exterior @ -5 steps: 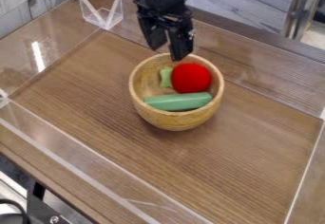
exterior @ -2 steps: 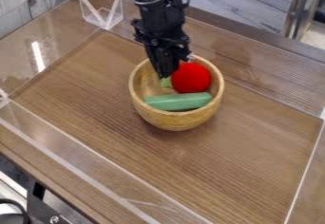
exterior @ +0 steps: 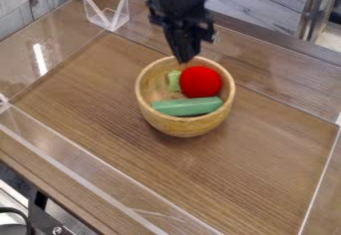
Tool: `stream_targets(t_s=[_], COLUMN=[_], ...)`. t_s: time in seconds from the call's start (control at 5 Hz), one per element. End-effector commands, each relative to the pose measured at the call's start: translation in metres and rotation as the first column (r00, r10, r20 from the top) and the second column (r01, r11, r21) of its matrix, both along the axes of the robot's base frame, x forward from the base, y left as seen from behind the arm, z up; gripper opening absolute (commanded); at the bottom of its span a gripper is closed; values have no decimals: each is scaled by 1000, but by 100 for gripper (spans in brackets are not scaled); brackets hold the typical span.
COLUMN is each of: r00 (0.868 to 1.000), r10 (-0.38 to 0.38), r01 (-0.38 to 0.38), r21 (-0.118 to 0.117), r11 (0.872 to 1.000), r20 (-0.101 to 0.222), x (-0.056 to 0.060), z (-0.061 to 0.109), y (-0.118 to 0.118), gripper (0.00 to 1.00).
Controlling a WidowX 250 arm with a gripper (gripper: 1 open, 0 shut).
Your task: Move the red fruit to the left
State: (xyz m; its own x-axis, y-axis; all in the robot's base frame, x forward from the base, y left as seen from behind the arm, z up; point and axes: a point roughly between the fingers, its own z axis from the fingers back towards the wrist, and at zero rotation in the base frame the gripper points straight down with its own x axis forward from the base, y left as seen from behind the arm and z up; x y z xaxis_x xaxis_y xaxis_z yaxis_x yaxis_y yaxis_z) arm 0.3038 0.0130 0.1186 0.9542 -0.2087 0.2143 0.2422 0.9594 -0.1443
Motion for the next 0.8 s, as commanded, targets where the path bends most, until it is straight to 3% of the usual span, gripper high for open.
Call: stream_targets(t_s=[0.0, 0.2, 0.4, 0.6], r00=[998, 999, 999, 998], r10=[-14, 3, -34, -54], r01=[13, -3, 33, 53], r21=[9, 10, 30, 48], r11=[1000, 1000, 999, 997], r20=[69, 50, 30, 23], x=[7, 7, 3, 7], z=[24, 10, -11, -15], y=[-5, -8, -11, -14], gripper=[0, 100, 100, 100])
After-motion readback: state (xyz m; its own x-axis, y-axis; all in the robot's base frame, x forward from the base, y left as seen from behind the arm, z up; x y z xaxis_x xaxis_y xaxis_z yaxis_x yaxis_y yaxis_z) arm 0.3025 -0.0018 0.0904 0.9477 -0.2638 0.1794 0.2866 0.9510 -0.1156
